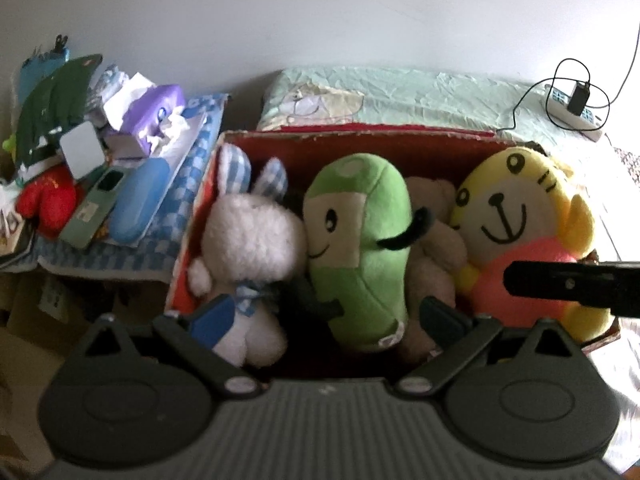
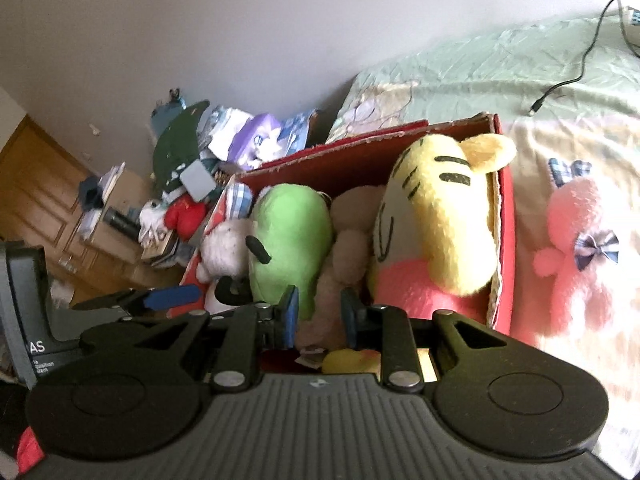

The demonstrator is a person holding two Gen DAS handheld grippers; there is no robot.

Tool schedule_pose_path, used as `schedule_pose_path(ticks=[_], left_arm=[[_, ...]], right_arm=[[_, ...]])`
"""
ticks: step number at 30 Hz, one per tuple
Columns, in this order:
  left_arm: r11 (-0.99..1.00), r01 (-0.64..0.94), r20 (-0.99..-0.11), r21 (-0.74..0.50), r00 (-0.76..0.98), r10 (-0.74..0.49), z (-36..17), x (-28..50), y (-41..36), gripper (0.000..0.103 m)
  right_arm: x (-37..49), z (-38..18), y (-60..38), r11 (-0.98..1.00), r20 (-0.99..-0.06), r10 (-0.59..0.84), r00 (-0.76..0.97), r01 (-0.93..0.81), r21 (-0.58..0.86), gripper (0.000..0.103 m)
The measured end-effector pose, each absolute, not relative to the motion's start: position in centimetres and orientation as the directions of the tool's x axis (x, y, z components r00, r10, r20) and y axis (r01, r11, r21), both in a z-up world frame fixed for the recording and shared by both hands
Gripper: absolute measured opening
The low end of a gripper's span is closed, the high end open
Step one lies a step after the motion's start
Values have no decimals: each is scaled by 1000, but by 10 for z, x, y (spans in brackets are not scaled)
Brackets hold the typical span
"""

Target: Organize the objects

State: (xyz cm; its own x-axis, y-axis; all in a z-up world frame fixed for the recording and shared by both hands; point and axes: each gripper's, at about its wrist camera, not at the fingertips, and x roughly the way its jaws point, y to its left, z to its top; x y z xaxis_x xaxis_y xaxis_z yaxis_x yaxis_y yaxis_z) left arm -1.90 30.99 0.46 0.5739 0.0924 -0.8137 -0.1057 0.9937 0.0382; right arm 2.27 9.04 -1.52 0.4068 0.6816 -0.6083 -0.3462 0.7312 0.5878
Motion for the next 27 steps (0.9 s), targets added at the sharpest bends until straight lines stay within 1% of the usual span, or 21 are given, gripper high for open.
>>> schedule_pose_path(ticks=[5, 9, 12, 17, 22, 27], left_arm=[[996, -78, -803, 43, 590, 81, 12, -21, 309, 99], [992, -76, -790, 98, 601, 124, 16, -23, 303, 99], [993, -77, -787, 93, 605, 121, 20, -22, 303, 99], [987, -104, -779, 120, 607, 158, 25, -21, 297, 99], [980, -153, -777, 131, 598, 197, 27, -19, 290, 99], [965, -209, -781, 158, 572, 251, 28, -19, 278, 97]], right_arm=[[10, -7, 93, 748, -596, 661, 457, -338, 571, 26], [6, -4, 92, 764, -589, 641, 492, -328, 556, 26], [4, -4, 89, 762, -583, 641, 500, -321, 563, 26], [9, -3, 85, 742, -566, 663, 490, -328, 585, 26], [12, -5, 78, 725, -571, 686, 451, -353, 592, 26], [14, -8, 63, 683, -546, 729, 412, -385, 621, 26]])
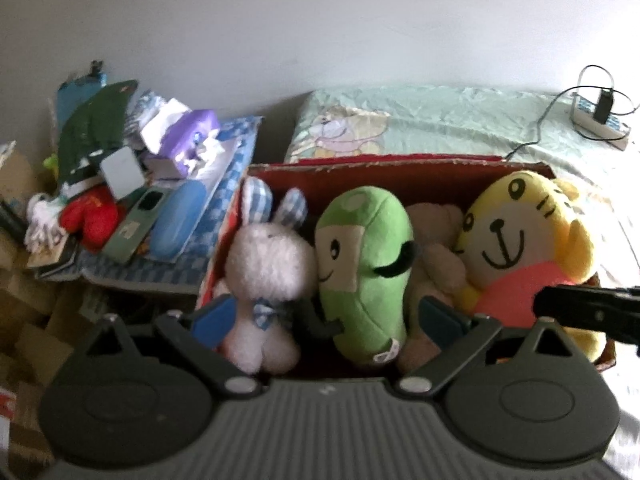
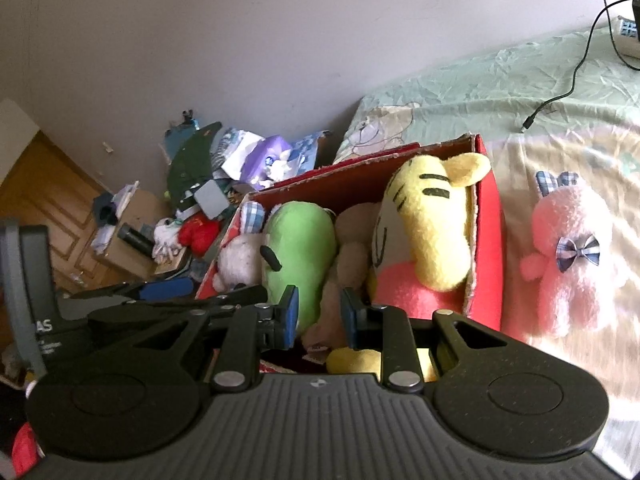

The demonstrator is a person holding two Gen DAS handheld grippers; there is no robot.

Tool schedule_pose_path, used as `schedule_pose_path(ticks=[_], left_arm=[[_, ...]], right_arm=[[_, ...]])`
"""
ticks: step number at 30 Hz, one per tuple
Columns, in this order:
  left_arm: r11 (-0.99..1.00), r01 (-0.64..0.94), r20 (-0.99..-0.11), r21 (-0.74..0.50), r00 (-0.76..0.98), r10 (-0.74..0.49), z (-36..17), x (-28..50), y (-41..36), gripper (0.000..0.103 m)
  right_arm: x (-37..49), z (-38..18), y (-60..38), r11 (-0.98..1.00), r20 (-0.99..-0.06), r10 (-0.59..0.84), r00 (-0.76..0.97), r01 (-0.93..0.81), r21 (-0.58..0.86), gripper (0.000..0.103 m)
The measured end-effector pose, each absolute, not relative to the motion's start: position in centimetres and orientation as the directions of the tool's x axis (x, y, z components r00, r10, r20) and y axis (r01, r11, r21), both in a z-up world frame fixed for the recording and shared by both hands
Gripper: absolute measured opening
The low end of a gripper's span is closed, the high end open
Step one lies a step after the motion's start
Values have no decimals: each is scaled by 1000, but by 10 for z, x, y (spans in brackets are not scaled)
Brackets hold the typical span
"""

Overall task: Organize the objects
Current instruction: 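Move the right tool out of the box toward the pink bunny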

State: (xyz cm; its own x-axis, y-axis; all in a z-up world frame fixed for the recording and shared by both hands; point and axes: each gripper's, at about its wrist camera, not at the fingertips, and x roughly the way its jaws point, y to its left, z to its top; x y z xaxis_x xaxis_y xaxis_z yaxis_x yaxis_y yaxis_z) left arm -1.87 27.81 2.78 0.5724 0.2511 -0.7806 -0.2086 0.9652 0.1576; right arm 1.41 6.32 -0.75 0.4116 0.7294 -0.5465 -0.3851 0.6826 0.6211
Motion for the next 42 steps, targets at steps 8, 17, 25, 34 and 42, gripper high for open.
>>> schedule_pose_path(ticks=[8, 17, 25, 34, 42], left_arm=[[960, -254, -778, 118, 577, 248, 48, -21, 250, 95], [972, -191, -754, 136, 616, 227, 61, -6, 185, 90], [987, -93, -762, 130, 628, 159, 58, 13, 129, 88], [994, 17, -767, 108, 638, 73, 43, 23, 75, 88], [985, 128, -785, 115, 619, 12, 1, 18, 31, 84]], right_arm=[[22, -9, 25, 603, -480, 796, 369, -401, 690, 26], [34, -15, -41, 604, -462, 788, 408, -361, 711, 27], [40, -34, -98, 640, -486, 742, 461, -273, 719, 27], [44, -50, -139, 673, -512, 699, 500, -217, 707, 33], [57, -76, -164, 679, -545, 691, 474, -168, 714, 36]])
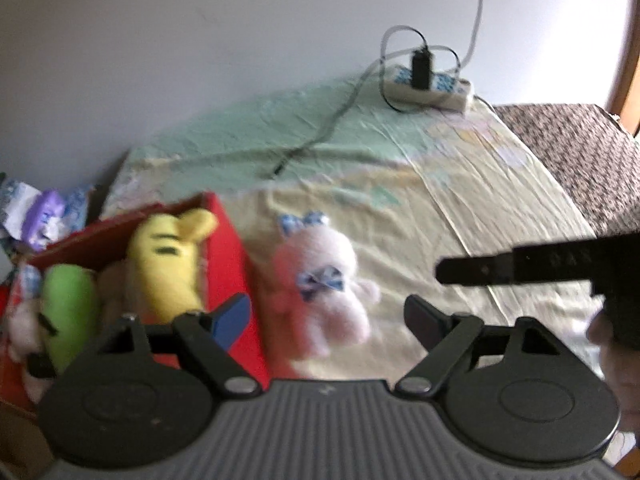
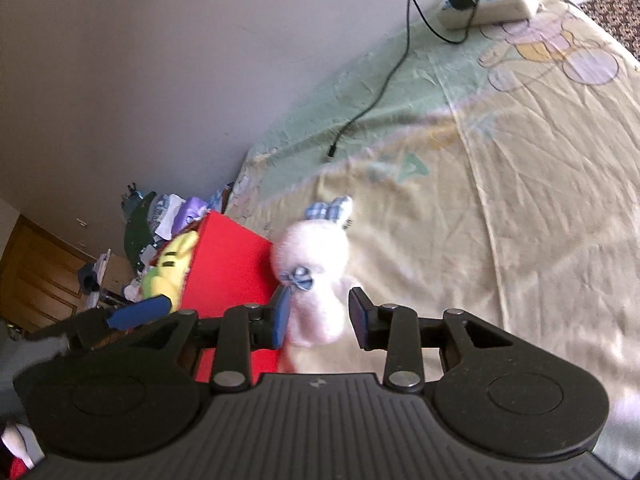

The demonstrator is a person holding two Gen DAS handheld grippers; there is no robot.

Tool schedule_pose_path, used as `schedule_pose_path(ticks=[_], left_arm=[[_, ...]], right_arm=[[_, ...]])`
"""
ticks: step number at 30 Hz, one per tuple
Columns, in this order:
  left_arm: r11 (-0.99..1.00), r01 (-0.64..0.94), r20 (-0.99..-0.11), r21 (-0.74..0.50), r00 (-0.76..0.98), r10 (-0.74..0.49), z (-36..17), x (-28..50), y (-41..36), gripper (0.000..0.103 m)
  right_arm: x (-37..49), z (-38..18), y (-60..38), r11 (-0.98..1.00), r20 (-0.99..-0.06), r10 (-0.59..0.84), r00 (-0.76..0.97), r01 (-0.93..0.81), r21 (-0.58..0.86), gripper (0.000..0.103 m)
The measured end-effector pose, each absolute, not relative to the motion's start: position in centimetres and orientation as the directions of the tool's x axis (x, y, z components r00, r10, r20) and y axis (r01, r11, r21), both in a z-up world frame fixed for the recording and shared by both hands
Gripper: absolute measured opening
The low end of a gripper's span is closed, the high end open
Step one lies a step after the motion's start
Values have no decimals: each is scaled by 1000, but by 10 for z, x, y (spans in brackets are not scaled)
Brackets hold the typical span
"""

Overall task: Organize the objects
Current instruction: 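Move the right tool out of the box toward the pink bunny, then lower the open right tool around the pink bunny's body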

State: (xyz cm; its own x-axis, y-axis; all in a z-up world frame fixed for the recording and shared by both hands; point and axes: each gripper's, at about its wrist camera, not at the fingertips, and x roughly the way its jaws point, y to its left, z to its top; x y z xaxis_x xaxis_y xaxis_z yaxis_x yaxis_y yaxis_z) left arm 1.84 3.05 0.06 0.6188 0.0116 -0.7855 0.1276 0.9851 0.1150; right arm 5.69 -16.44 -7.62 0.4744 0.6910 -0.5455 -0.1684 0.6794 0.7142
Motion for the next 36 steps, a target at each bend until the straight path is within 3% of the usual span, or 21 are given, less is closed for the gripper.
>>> schedule_pose_path(ticks=[19, 26, 28, 29, 36], left_arm=[[978, 181, -848, 103, 530, -9, -74, 35, 21, 89], [974, 212, -862, 87, 506, -33, -79, 30, 23, 86], [973, 218, -865, 80, 499, -41, -79, 31, 26, 85], [973, 219, -868, 69, 495, -50, -79, 31, 27, 85], [970, 241, -863, 3, 491, -119, -69, 20, 32, 88]], right_arm=[[101, -122, -123, 641, -574, 760, 304, -206, 740, 41], [111, -136, -100, 638, -587, 768, 257, -212, 741, 40], [112, -138, -98, 628, -581, 776, 247, -214, 748, 36], [112, -139, -98, 615, -568, 786, 243, -215, 759, 25], [101, -130, -116, 617, -557, 780, 285, -200, 761, 19]])
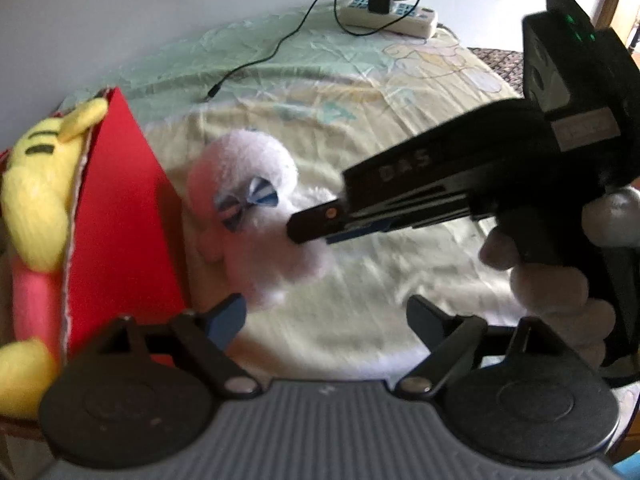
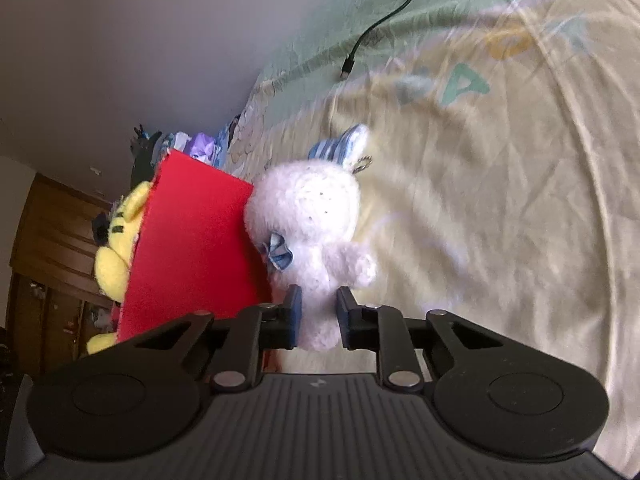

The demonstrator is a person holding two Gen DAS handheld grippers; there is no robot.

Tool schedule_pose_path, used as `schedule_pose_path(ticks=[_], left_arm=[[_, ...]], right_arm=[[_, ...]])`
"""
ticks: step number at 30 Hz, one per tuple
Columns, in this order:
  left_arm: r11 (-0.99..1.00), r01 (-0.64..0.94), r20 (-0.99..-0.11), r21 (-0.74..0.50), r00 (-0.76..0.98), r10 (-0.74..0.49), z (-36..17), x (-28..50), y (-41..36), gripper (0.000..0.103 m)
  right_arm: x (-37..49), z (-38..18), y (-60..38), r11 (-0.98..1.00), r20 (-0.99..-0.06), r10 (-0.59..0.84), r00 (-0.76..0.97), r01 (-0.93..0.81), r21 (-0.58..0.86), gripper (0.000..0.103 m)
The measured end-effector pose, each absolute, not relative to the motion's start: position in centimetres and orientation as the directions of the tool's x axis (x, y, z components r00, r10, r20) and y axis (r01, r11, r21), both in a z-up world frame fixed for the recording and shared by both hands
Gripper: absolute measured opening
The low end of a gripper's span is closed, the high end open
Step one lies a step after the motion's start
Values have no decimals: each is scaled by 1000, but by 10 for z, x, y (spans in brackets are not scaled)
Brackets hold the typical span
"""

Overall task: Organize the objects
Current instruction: 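Lower the open right tool around the pink bunny's body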

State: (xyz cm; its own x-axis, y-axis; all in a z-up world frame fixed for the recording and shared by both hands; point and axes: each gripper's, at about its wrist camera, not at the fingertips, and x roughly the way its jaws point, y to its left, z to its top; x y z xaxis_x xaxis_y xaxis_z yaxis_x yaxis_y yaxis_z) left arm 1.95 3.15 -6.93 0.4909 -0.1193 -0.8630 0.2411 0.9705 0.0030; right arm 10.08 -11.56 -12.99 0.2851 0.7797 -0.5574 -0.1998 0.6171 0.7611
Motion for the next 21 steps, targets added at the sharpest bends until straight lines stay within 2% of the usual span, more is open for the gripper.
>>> schedule_pose_path(ticks=[12, 14, 17, 21], left_arm=[[953, 236, -854, -188, 439, -278, -65, 2, 45, 88], [951, 239, -853, -199, 435, -288, -66, 1, 43, 88], [947, 246, -852, -204, 432, -296, -67, 5, 38, 88], [960, 219, -866, -175, 430, -256, -71, 18, 30, 87]], right_arm=[[34, -122, -171, 657, -597, 739, 313, -140, 741, 19], [24, -121, -178, 662, -604, 734, 310, -128, 738, 19], [16, -117, -187, 683, -615, 711, 342, -126, 719, 27], [23, -113, -199, 678, -590, 691, 417, -93, 729, 28]])
